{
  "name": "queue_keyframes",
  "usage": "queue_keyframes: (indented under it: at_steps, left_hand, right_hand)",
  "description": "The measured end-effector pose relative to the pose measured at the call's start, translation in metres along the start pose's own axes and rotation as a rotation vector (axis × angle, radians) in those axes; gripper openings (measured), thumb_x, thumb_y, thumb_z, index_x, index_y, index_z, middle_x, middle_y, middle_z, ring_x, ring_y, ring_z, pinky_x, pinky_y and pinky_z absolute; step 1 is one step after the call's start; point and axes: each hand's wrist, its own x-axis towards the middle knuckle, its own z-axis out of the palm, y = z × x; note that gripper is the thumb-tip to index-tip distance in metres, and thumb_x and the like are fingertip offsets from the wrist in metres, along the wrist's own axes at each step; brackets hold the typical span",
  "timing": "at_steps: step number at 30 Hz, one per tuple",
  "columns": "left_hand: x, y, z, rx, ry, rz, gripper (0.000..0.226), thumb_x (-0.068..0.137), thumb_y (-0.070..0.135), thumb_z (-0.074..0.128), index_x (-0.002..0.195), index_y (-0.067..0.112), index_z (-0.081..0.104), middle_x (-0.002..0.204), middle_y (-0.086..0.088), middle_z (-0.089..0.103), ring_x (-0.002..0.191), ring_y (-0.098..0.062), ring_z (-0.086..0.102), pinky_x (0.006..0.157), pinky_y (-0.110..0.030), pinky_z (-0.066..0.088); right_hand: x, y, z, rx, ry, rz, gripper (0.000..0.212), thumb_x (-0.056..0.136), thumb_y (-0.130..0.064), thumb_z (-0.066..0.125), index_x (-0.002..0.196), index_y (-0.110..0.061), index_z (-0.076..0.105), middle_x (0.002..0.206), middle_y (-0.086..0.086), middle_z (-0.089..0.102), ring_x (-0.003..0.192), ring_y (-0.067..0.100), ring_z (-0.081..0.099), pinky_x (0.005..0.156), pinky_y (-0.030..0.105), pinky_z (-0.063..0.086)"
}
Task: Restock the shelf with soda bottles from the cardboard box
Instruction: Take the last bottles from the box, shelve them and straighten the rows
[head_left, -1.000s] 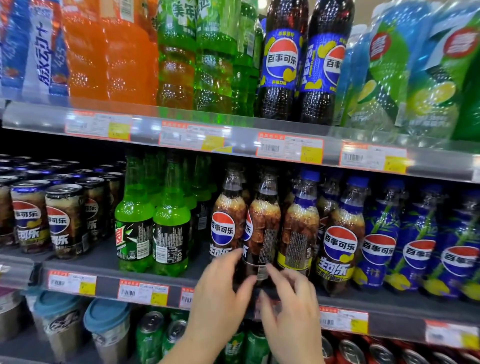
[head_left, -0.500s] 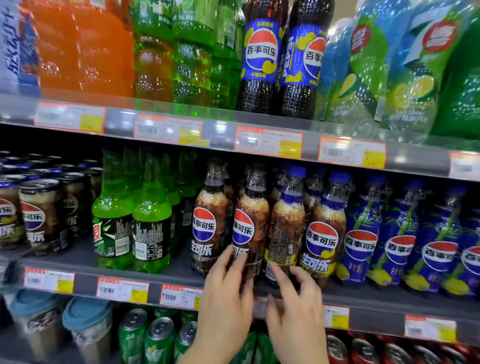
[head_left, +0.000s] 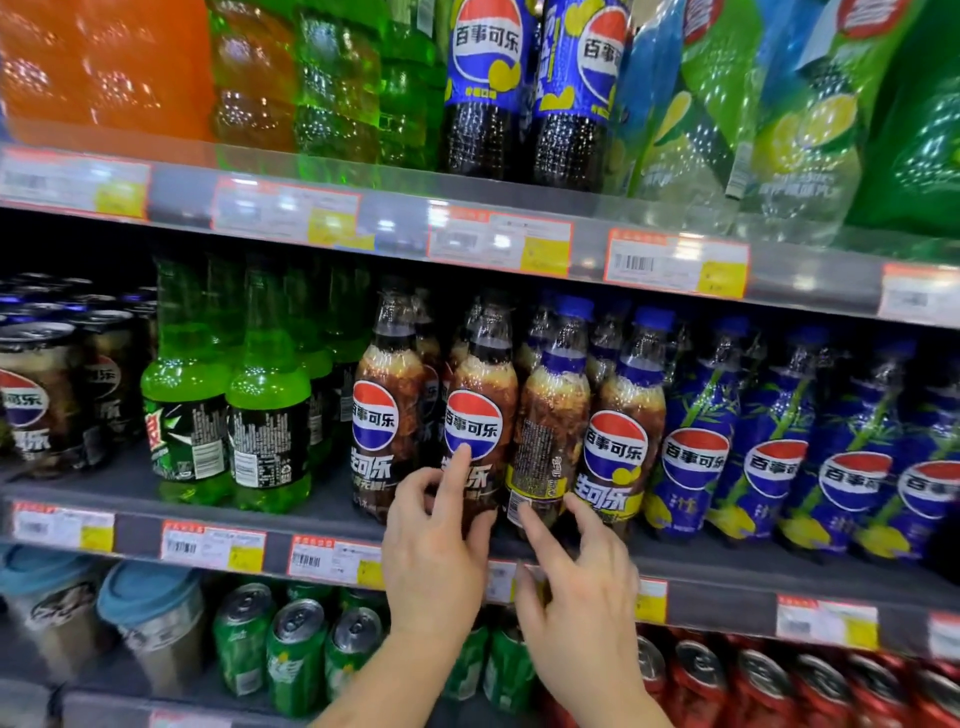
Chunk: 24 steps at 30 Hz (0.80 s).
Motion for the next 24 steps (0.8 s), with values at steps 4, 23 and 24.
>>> queue_keyframes:
  at_steps: [4, 23, 24]
  left_hand:
    - [0.000, 0.006, 0.003, -0.016, 0.029, -0.086, 0.075, 0.070, 0.023, 0.080, 0.134, 0.023, 0.040, 0.110, -0.006, 0.052, 0.094, -0.024, 0.058, 0.070, -0.038, 0.053]
    - [-0.030, 0.037, 0.017, 0.045, -0.252, 0.211, 0.049, 0.085, 0.040, 0.045, 0.122, 0.013, 0.063, 0.149, -0.012, 0.039, 0.115, -0.027, 0.059, 0.090, -0.037, 0.052]
    - [-0.032, 0.038, 0.018, 0.022, -0.256, 0.238, 0.048, 0.086, 0.039, 0.046, 0.122, 0.012, 0.063, 0.149, -0.010, 0.039, 0.117, -0.025, 0.058, 0.091, -0.037, 0.052]
  right_hand:
    - [-0.002, 0.008, -0.001, -0.010, 0.001, -0.022, 0.071, 0.068, -0.032, 0.075, 0.134, -0.042, 0.049, 0.132, 0.007, 0.051, 0.113, 0.023, 0.044, 0.084, 0.047, 0.049]
    - [-0.009, 0.058, -0.032, -0.036, -0.048, 0.021, 0.052, 0.079, -0.055, 0.050, 0.128, -0.038, 0.056, 0.139, -0.023, 0.050, 0.108, 0.014, 0.048, 0.094, 0.036, 0.038]
    - [-0.008, 0.055, -0.034, -0.011, -0.037, 0.051, 0.052, 0.080, -0.054, 0.050, 0.129, -0.037, 0.056, 0.136, -0.022, 0.053, 0.109, 0.013, 0.048, 0.093, 0.035, 0.038]
